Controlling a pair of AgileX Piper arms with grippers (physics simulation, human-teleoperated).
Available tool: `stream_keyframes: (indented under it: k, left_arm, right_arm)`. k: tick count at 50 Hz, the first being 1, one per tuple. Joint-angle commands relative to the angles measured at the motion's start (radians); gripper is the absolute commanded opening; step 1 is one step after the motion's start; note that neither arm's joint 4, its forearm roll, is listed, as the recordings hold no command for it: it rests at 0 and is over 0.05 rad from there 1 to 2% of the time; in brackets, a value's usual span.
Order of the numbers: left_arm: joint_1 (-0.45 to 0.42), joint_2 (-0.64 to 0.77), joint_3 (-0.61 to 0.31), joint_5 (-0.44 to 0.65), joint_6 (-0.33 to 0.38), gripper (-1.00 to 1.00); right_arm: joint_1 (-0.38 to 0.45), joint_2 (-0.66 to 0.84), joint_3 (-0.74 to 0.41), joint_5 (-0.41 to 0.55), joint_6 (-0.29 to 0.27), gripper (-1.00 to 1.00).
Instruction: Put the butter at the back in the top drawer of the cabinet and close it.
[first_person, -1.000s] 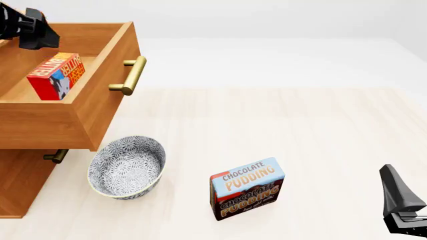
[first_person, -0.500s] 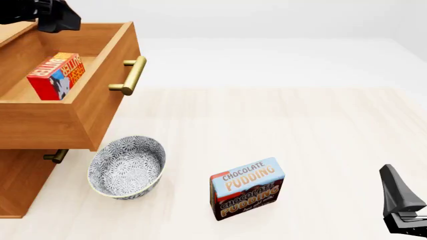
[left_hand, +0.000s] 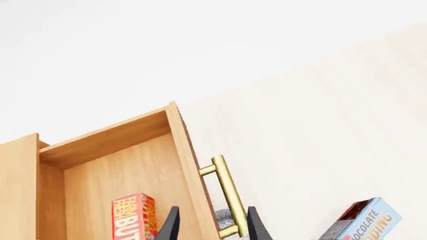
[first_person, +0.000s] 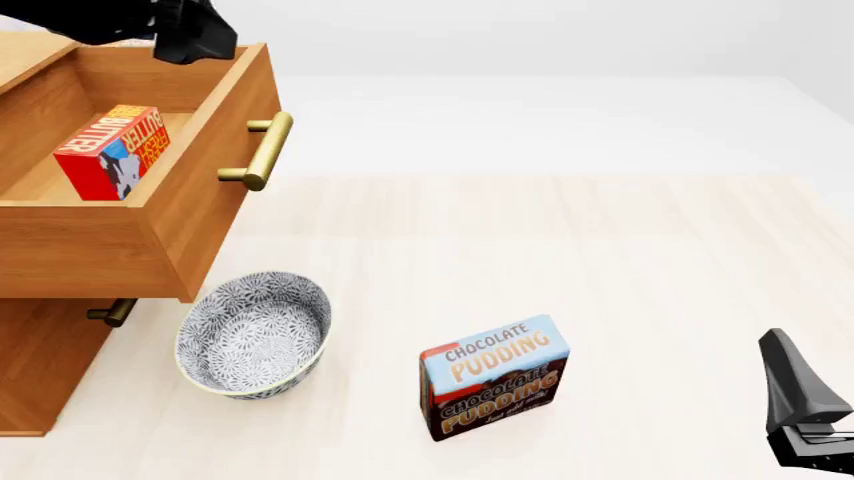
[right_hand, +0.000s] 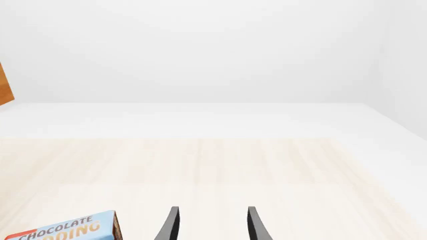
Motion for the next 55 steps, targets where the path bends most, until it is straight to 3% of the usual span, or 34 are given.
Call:
stream_keyframes:
  k: [1,29,45,55]
  left_arm:
    - [-0.073,0.039,0.009,-0.030,-0.012,1.00]
    - [-0.229,0.164,-0.003,-0.101,-0.055,1.00]
    - [-0.272,0.221,0.001,-0.135,-0.105,1.00]
    - [-0.256,0.242,0.035,-0.159,-0.108,1.00]
  right_arm:
    - [0.000,0.000,0.000,0.000,0.000,1.00]
    - [0.000,0.000,0.000,0.000,0.000,1.00]
    - [0.000,0.000,0.000,0.000,0.000,1.00]
    - [0.000,0.000,0.000,0.000,0.000,1.00]
